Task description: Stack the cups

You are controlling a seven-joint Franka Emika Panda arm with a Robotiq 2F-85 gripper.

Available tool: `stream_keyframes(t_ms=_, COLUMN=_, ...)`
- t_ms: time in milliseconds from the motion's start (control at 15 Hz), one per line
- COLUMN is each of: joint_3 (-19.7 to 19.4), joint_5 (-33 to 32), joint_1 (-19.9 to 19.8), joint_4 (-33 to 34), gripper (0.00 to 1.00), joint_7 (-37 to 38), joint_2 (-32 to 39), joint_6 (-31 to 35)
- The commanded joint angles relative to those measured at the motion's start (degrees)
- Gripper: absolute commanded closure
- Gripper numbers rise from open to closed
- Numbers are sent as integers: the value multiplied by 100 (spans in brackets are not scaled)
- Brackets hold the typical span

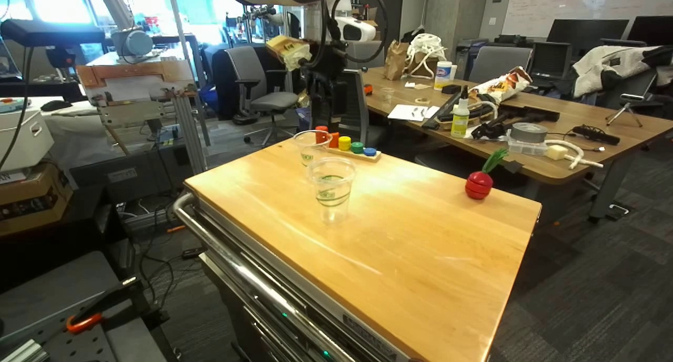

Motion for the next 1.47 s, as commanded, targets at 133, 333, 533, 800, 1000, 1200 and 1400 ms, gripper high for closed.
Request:
stream_keyframes(t_ms=133, joint_3=-126, joint_5=-129, joint_1=250, joint_4=842, gripper=0, joint_7=-253, joint_2=715, joint_6=-215)
stream_keyframes(t_ms=333, joint_3=-164, joint_5=-66, joint_1=253, joint_4=968, gripper=25, joint_7=-323, joint_2=931, joint_6=-185)
stream_keyframes(t_ms=533, joint_3=-212, joint_5=-42, joint_1=237, joint_4=1081, gripper=50, joint_7=-372, joint_2=1108, joint_6=-203)
stream_keyframes(t_ms=800, joint_3=-220, joint_5=12, joint_1=223, joint_4=1180, gripper=81, joint_7=-501, joint_2=1200, joint_6=-278)
stream_keyframes(t_ms=1000, joint_3=-198, joint_5=56, joint_1=217, joint_4=1178, gripper=99, joint_7=-556, joint_2=1148, joint_6=-315)
stream_keyframes(t_ms=1200, joint_3=-157, joint_5=286, joint_1=177, joint_4=1209, gripper=98, joint_7=-536, joint_2=1052, joint_6=-381)
stream_keyframes(t_ms=1400, joint_3=-159, joint_5=467, joint_1=137, joint_4=1159, gripper=98, joint_7=-539, joint_2=937, joint_6=-382)
